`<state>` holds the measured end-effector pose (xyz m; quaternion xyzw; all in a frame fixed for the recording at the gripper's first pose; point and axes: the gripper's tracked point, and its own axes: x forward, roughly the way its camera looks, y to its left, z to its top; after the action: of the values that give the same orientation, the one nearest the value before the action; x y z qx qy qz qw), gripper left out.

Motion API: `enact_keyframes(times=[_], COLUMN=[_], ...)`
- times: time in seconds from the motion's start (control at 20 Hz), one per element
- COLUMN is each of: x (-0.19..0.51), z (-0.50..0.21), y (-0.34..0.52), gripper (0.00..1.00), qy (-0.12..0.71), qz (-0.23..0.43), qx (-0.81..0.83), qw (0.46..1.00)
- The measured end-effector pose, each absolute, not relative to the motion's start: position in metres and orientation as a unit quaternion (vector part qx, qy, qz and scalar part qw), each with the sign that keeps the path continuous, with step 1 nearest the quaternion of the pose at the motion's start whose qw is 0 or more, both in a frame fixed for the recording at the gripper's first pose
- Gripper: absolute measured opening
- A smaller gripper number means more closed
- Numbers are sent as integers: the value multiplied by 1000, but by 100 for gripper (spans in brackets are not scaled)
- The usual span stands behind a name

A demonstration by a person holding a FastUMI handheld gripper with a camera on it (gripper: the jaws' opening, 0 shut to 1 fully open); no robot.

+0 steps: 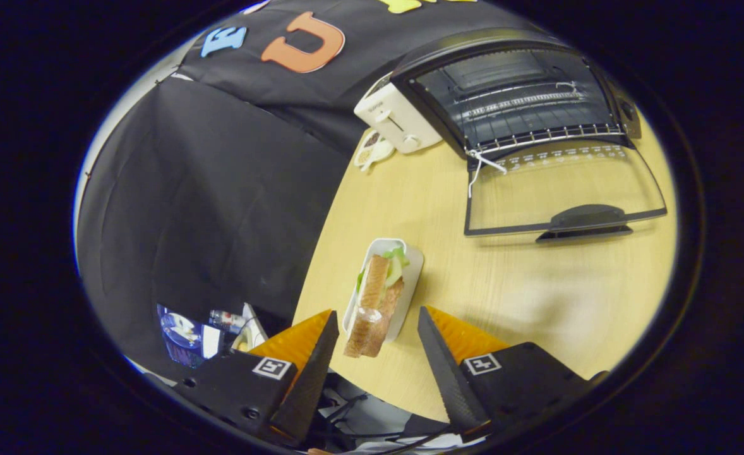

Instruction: Open the toaster oven, put the food inside, and close the toaster oven door.

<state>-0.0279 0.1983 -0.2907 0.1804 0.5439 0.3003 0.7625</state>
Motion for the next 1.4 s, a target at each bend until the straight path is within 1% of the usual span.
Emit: enact_keyframes(times=[0.1,0.2,0.35,0.45,0.55,0.75,1.0,1.25,1.4], x=[-24,-21,-24,-24,-24,-26,-27,-22,-8], z=[-294,-297,-303,-304,-304,-300,-281,-256,-234], y=[204,209,215,217,217,217,209,200,194], gripper=[83,79,59,47,41,38,38,38,37], qy=[553,566,599,608,608,601,579,531,489], qz=[288,285,293,293,294,305,320,356,363], qx=[204,232,271,290,292,291,295,297,341], qw=[755,737,694,679,677,679,690,709,716])
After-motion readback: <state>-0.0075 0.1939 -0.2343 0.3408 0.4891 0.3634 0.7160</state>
